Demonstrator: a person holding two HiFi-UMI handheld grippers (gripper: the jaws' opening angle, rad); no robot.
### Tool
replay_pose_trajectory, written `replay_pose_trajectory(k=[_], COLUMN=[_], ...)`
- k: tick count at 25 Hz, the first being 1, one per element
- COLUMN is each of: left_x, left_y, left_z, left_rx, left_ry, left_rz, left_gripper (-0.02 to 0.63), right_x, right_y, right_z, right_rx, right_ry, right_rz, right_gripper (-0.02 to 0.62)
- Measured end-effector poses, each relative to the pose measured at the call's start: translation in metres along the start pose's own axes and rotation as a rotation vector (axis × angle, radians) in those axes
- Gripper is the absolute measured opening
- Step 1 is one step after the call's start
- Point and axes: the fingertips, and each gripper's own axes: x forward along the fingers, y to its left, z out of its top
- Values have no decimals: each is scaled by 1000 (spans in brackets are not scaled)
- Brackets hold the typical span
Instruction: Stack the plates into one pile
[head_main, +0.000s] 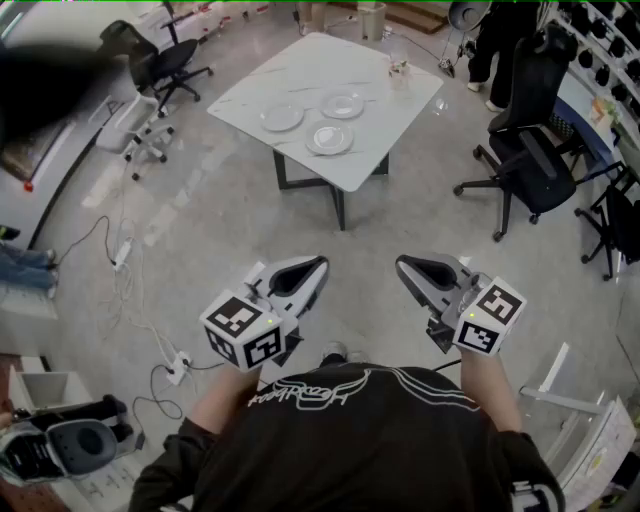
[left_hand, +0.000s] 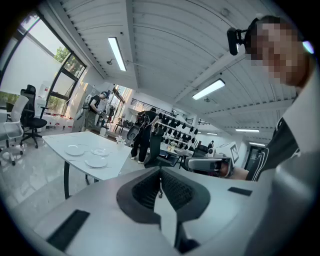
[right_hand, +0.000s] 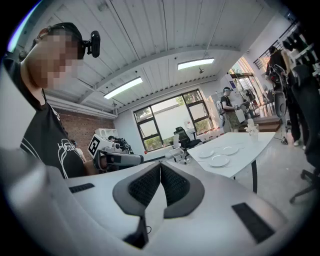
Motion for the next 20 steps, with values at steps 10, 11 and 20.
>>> replay_pose_trajectory(k=[10, 11, 20], left_x=[-29, -33, -76], left_y=[17, 19, 65], left_z=[19, 20, 25], left_rx=[28, 35, 51], left_ry=[-27, -32, -50], left_rz=[-34, -35, 1], left_gripper=[29, 29, 31], right_x=[34, 37, 80], right_y=[14, 16, 28], right_z=[15, 16, 23], right_rx=[8, 2, -22], right_ry=[-19, -16, -8], right_rz=[-37, -40, -84], right_gripper=[31, 35, 226])
